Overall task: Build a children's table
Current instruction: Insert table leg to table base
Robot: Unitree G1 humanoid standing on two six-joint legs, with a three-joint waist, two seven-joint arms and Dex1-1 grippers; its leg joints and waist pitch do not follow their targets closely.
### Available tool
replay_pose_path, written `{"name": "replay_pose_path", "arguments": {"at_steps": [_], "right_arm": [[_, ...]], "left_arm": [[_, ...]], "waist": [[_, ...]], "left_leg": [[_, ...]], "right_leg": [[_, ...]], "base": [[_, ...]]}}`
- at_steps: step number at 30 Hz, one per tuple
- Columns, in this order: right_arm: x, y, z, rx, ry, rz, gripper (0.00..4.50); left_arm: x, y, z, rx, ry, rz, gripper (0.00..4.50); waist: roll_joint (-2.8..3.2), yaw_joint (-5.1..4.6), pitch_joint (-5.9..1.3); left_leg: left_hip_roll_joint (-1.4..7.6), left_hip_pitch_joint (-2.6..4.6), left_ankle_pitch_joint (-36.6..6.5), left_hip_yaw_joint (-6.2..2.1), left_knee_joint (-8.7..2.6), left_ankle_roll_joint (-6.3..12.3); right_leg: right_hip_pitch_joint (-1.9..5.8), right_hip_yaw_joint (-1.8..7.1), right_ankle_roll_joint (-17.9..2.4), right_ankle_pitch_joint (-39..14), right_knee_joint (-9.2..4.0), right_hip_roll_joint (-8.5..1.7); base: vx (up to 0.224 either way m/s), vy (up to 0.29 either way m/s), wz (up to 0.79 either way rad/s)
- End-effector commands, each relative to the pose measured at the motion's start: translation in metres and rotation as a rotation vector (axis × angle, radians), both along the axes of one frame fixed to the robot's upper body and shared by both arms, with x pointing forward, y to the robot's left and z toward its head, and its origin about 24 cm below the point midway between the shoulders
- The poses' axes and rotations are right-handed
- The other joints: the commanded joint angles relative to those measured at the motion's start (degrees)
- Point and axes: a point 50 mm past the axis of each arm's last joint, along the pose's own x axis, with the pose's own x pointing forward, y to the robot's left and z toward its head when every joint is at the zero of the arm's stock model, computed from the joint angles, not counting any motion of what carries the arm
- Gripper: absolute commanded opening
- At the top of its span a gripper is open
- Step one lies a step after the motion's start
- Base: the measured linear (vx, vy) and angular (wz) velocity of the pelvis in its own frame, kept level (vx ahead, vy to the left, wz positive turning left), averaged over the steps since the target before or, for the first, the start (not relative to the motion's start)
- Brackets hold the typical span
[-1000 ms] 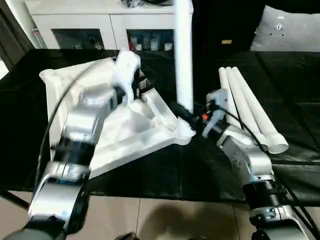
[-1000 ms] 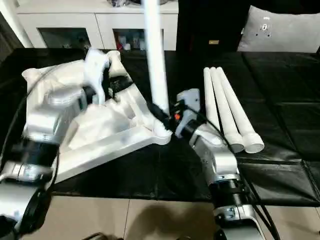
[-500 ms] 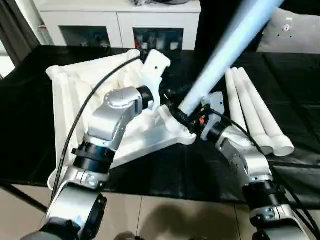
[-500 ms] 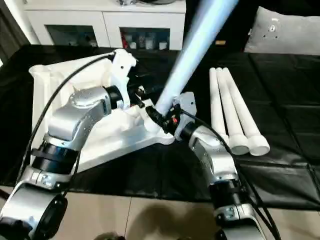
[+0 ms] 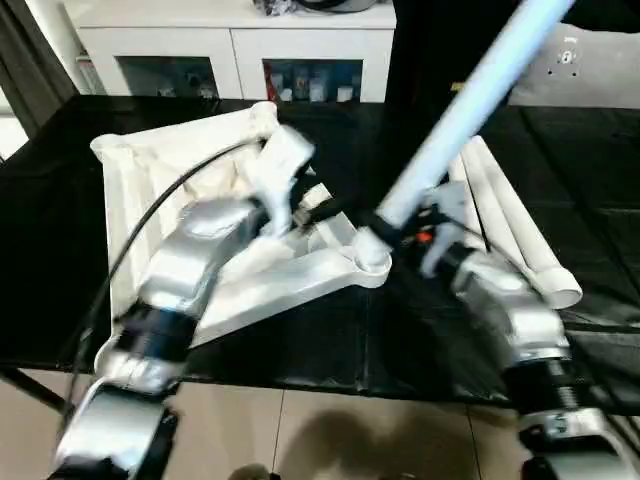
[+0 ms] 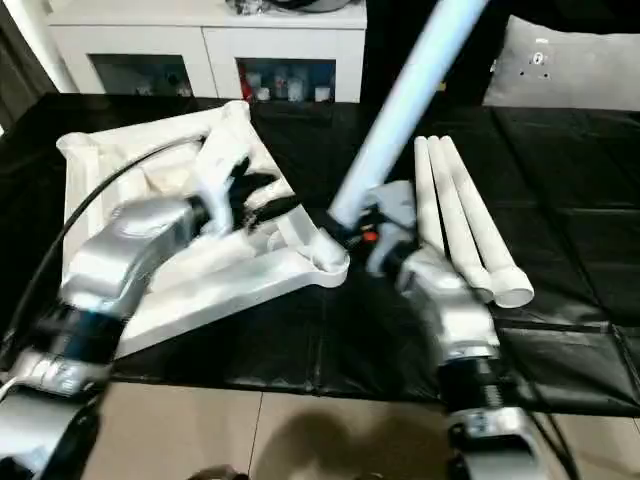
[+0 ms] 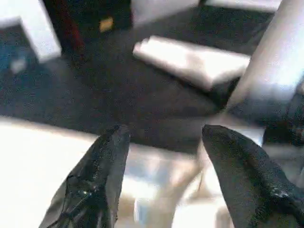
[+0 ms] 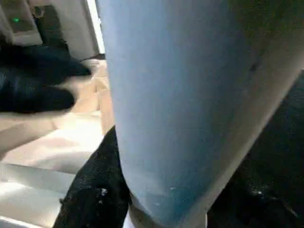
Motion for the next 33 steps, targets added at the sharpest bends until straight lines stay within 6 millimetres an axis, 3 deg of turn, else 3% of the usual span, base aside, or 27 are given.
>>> {"name": "replay_pose_path", "arguments": {"at_steps": [1,5,8,9,11,18,24,32,33], "right_arm": [[0.003,0.001,0.007,-0.009,-0.015,0.005,1.86],[0.002,-0.002,0.005,-0.034,0.007,0.008,1.86],[0.000,0.000,0.004,-0.035,0.018,0.023,1.86],[0.000,0.001,0.004,-0.035,0.015,0.029,1.86],[-0.001,0.003,0.004,-0.037,0.008,0.042,1.86],[-0.002,0.003,0.003,-0.041,0.010,0.048,1.86],[-0.004,0.004,0.002,-0.049,0.017,0.068,1.86],[-0.007,0.010,0.001,-0.119,0.066,0.184,1.86],[-0.006,0.010,0.002,-0.124,0.068,0.190,1.86]], "left_arm": [[-0.005,-0.001,-0.009,0.028,0.047,-0.056,3.18],[-0.016,-0.001,-0.034,0.067,0.133,-0.108,3.29],[-0.022,0.000,-0.053,0.110,0.162,-0.125,3.29],[-0.023,-0.001,-0.055,0.112,0.168,-0.129,3.01],[-0.026,0.000,-0.066,0.152,0.190,-0.148,2.94],[-0.027,0.002,-0.075,0.200,0.202,-0.153,2.44],[-0.025,0.002,-0.079,0.202,0.180,-0.164,1.78],[-0.024,0.006,-0.084,0.236,0.191,-0.184,1.20],[-0.024,0.007,-0.085,0.244,0.194,-0.187,0.94]], "waist": [[-0.42,0.00,-4.32],[-0.15,0.08,-4.20],[-0.37,0.01,-4.09],[-0.34,-0.01,-4.10],[-0.40,-0.08,-4.05],[-0.18,-0.30,-4.13],[-0.29,-0.53,-3.75],[-0.04,-0.76,-3.72],[-0.12,-0.80,-3.71]], "left_leg": [[1.58,0.02,-0.86,-0.18,-3.24,4.13],[1.65,0.16,-2.20,-0.14,-3.33,3.81],[1.60,0.13,-3.40,-0.15,-3.49,3.24],[1.65,0.16,-3.47,-0.15,-3.52,3.13],[1.64,0.15,-3.89,-0.13,-3.56,2.96],[1.60,0.10,-3.30,-0.18,-3.47,2.93],[1.67,0.29,-6.80,-0.18,-3.89,1.87],[1.64,0.26,-7.16,-0.23,-3.89,1.95],[1.63,0.28,-7.26,-0.21,-3.90,1.91]], "right_leg": [[4.13,2.80,-12.62,2.13,-3.29,-4.23],[4.01,2.85,-12.77,0.51,-3.46,-4.22],[4.18,2.89,-11.80,-1.50,-3.80,-4.26],[4.16,2.90,-11.72,-1.64,-3.81,-4.29],[4.10,2.87,-11.55,-2.30,-3.95,-4.28],[4.17,2.89,-12.13,-0.26,-3.69,-4.29],[4.17,2.91,-10.69,-7.93,-4.63,-4.51],[4.06,2.89,-10.11,-9.16,-4.84,-4.46],[4.05,2.89,-10.10,-9.37,-4.90,-4.45]], "base": [[0.000,0.000,0.00],[0.000,0.000,0.00],[0.000,0.000,0.00],[0.000,0.000,0.00],[0.000,0.000,0.00],[0.000,0.000,0.00],[0.000,0.000,0.00],[0.000,0.000,0.00],[0.000,0.000,0.00]]}}
